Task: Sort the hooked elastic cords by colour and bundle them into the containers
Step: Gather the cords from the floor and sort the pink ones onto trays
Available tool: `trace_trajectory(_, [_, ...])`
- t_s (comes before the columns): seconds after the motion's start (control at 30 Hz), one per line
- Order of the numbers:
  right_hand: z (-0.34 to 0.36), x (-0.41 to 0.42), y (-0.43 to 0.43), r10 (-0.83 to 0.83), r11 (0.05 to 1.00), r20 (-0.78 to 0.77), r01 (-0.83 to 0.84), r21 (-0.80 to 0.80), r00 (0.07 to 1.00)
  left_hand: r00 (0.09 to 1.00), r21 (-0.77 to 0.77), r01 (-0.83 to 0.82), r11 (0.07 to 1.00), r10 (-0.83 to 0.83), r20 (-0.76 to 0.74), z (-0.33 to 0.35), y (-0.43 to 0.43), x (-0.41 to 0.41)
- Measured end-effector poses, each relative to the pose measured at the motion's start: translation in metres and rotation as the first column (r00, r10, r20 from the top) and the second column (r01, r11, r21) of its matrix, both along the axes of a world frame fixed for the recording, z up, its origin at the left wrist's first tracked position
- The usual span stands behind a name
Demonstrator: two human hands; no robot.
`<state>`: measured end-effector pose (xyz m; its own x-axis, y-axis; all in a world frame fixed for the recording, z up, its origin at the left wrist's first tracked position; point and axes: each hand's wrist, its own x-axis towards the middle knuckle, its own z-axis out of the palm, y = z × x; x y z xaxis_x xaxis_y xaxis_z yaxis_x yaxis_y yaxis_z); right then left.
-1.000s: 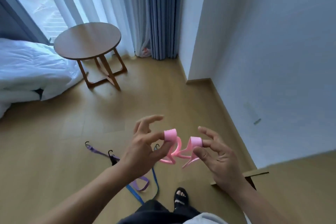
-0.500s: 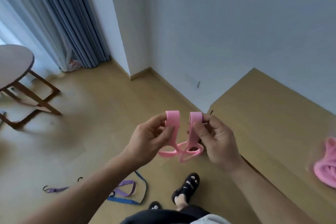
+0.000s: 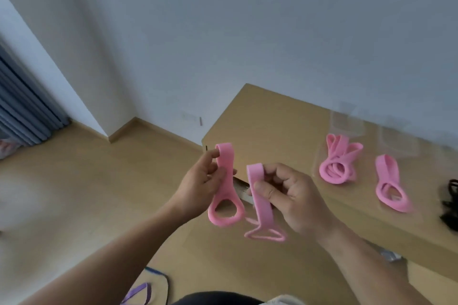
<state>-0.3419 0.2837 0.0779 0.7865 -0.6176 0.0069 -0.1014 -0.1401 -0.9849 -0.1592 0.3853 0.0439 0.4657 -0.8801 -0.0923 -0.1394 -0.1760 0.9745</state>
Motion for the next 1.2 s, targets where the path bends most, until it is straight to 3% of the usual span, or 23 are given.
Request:
trace_trajectory(0.17, [0.011, -0.066, -0.045, -0.087, 0.996, 0.035, 0.086, 0.025, 0.996, 0.993, 0.012, 0.117, 0.993, -0.117, 0.005, 0.006, -0.055, -0.068])
trace_trajectory(0.3, [0.004, -0.104, -0.080, -0.265, 0.964, 0.079, 0.262, 0.049, 0.961, 0.952, -0.030, 0.256, 0.966, -0.257, -0.167, 0.016, -0.092, -0.141])
trace_trajectory(0.43, [-0.006, -0.144, -0.106, -0.366, 0.930, 0.058, 0.366, 0.010, 0.929, 0.917, -0.048, 0.283, 0.958, -0.284, -0.279, 0.015, -0.123, -0.185])
trace_trajectory(0.7, [-0.017, -0.191, -0.135, -0.536, 0.844, -0.019, 0.534, -0.046, 0.844, 0.922, 0.002, 0.333, 0.943, -0.325, -0.210, -0.001, -0.174, -0.231])
trace_trajectory(0.83, [-0.026, -0.203, -0.151, -0.614, 0.789, -0.046, 0.613, -0.034, 0.788, 0.902, -0.002, 0.350, 0.937, -0.338, -0.267, -0.005, -0.196, -0.239])
trace_trajectory(1.03, [-0.037, -0.219, -0.178, -0.630, 0.743, -0.099, 0.635, 0.212, 0.770, 0.856, -0.012, 0.404, 0.915, -0.383, -0.346, -0.012, -0.245, -0.240])
trace_trajectory(1.2, [-0.049, -0.225, -0.197, -0.564, 0.778, -0.210, 0.599, 0.189, 0.799, 0.824, 0.009, 0.455, 0.890, -0.417, -0.384, -0.027, -0.295, -0.234])
